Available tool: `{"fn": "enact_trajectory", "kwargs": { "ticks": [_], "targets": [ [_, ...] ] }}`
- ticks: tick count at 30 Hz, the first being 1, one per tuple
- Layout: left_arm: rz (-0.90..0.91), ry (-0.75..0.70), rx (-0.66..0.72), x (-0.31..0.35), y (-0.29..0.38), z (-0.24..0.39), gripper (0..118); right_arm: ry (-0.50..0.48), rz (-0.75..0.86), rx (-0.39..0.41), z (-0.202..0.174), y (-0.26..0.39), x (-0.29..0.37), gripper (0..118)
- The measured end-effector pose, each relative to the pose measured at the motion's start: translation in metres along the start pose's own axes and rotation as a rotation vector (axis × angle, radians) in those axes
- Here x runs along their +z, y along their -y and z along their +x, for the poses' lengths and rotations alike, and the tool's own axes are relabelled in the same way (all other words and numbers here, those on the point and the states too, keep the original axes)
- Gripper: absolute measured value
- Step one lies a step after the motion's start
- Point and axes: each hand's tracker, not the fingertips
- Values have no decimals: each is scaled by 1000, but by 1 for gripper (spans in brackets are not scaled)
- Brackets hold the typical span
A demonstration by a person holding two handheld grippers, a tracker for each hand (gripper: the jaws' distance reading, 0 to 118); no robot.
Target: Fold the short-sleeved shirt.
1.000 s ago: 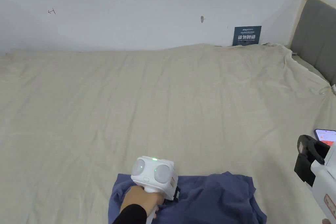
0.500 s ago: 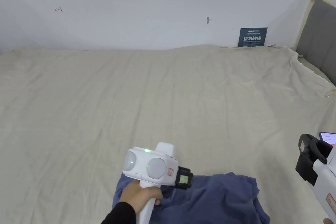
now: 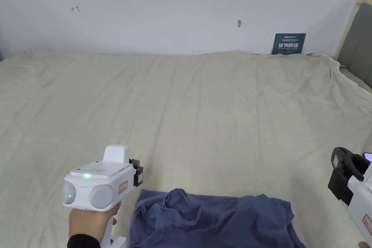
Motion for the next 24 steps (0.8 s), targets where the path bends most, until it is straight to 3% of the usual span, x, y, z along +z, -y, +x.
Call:
{"fn": "enact_trajectory", "kwargs": {
  "ticks": [12, 24],
  "targets": [
    [-193, -4, -42, -62, 77, 24, 0, 19, -33, -4, 12, 12, -6, 0],
    [-256, 246, -116, -71, 95, 126, 0, 53, -48, -13, 29, 18, -1, 0]
  ]
}}
